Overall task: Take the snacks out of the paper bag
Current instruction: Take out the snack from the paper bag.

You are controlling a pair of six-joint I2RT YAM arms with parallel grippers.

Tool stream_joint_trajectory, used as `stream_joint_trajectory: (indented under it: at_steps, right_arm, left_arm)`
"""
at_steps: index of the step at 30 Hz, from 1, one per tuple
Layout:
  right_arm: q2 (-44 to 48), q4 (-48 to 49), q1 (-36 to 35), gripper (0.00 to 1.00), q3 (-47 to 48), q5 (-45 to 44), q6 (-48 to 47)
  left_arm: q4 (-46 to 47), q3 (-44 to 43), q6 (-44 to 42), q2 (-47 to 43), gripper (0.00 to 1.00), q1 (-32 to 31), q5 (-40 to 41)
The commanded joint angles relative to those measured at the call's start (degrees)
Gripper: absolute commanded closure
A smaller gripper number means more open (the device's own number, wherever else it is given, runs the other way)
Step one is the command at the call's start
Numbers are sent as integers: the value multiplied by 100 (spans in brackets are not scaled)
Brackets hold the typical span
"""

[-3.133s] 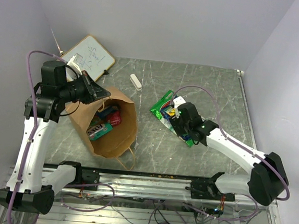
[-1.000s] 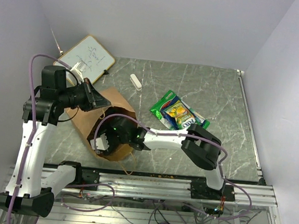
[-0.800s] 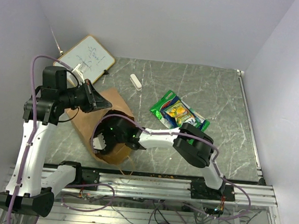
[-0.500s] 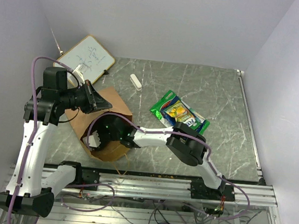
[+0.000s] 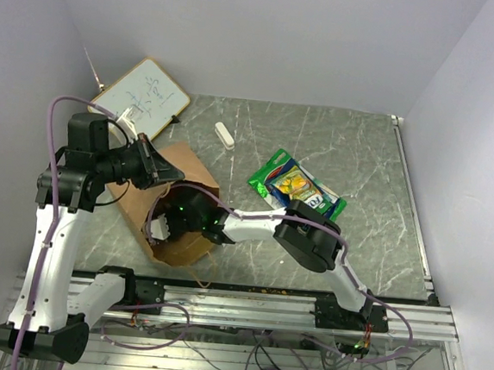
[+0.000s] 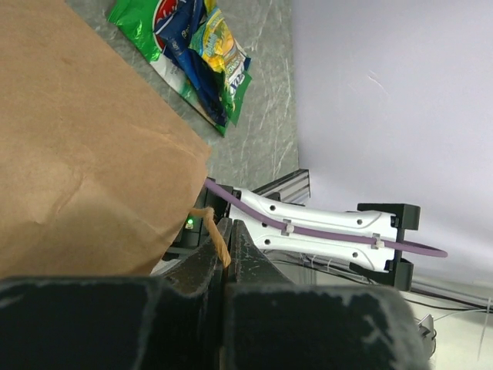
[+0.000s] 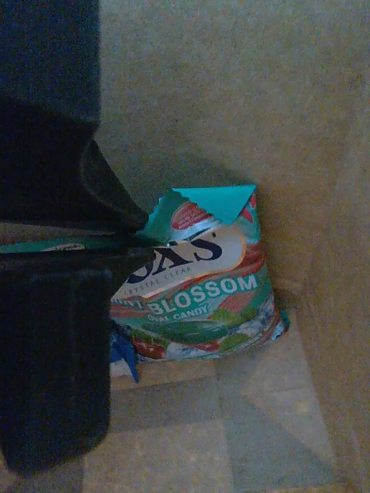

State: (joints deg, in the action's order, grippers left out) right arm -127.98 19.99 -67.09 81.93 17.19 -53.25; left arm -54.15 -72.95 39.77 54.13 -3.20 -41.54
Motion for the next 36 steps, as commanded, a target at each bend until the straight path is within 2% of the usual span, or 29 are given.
stream_joint_trajectory:
  at_steps: [1,4,14,22,36]
  right_arm:
    - [377,187,138,92,-141,40,389]
    - [488,139,154,100,-196,30,410]
    - [997,452,143,100,-629,-40,1083]
    - [1719,288,138,100,-1082,-41,1192]
    - [2515,229,132,100,-1634,-108,1938]
  left_arm:
    - [96,-24,56,-131,93,13,134]
    - [38,-87,46,-145,93,10,261]
    - [118,-6,218,-375,93,12,531]
    - [156,82,380,-561,93,12,780]
    - [236,69,529,-711,93,11,1073]
